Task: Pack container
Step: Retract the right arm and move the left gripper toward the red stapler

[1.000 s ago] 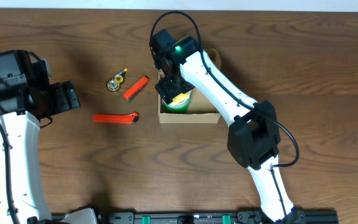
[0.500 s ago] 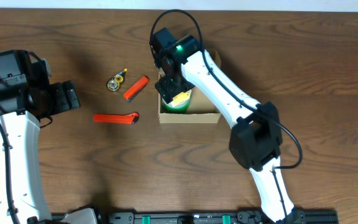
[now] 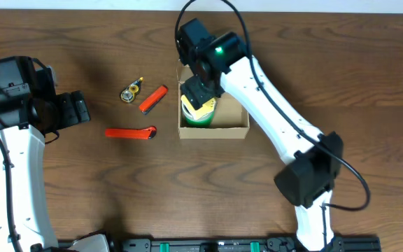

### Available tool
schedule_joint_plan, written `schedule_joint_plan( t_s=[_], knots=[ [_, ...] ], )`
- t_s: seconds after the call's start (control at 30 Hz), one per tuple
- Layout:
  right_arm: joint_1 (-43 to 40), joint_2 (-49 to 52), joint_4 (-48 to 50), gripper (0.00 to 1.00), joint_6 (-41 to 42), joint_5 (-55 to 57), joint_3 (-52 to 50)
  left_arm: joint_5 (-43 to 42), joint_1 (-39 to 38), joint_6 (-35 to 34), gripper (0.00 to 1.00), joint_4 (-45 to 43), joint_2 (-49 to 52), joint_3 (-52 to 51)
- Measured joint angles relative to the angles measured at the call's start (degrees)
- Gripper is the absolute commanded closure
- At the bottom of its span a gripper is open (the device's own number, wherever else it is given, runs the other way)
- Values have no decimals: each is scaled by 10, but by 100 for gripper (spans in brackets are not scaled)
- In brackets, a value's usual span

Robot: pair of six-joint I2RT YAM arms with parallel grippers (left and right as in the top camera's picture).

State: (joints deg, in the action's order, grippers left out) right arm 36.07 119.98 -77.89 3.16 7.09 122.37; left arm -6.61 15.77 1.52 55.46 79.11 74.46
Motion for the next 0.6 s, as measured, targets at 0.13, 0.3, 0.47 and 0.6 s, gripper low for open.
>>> schedule_joint_plan(
  t_s=[0.13,0.3,0.47,0.6],
  knots=[
    [-17,-78,-5,14,0,34,-2,-48,0,0,5,-2,0,0],
    [-101,-200,-5,14,0,53,-2,-125,0,13,3,34,0,0],
    [-226,-278,1,14,0,36,0,-154,0,22,5,93,0,0],
    [-291,-288,1,14,0,12,2,-160,-4,31,14,108,0,0]
  ],
)
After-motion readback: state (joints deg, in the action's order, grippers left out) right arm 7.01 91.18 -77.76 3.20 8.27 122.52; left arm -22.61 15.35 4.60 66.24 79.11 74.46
